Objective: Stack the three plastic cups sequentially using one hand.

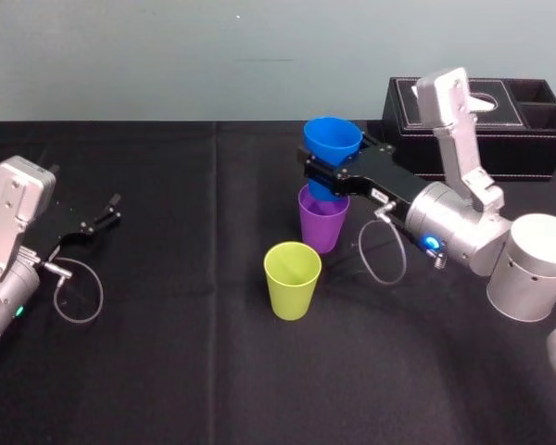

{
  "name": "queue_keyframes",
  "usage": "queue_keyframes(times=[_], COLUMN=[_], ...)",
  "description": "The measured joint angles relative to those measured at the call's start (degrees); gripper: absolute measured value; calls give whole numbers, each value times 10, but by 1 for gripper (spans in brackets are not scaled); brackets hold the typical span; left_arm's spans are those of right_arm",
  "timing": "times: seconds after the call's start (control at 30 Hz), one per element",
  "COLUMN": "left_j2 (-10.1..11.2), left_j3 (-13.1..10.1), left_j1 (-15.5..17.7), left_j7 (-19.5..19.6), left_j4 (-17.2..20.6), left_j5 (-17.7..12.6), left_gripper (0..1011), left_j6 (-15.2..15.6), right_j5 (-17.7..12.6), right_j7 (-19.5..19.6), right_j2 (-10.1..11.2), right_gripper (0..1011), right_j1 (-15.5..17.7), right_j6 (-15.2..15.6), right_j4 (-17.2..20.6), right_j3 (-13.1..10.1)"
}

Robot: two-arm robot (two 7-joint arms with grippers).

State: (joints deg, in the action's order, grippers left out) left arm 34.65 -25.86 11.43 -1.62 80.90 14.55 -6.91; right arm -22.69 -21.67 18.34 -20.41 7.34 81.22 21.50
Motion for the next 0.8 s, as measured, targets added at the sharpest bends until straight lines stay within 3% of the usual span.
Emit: queue_keyframes(times=[0.33, 0.8], left_j2=[0, 0], left_j3=[0, 0], left_j1=[0, 0], left_j7=[0, 0], left_j4=[0, 0], left_j5=[0, 0], left_gripper=[1011, 1011], left_j6=[0, 0], right_j5=[22, 33], right_j7=[3, -1], right_j2=[-11, -20], right_gripper=[729, 729], right_j1=[-12, -13], right_j6=[-18, -30], right_j4=[-36, -66], right_j3=[14, 15])
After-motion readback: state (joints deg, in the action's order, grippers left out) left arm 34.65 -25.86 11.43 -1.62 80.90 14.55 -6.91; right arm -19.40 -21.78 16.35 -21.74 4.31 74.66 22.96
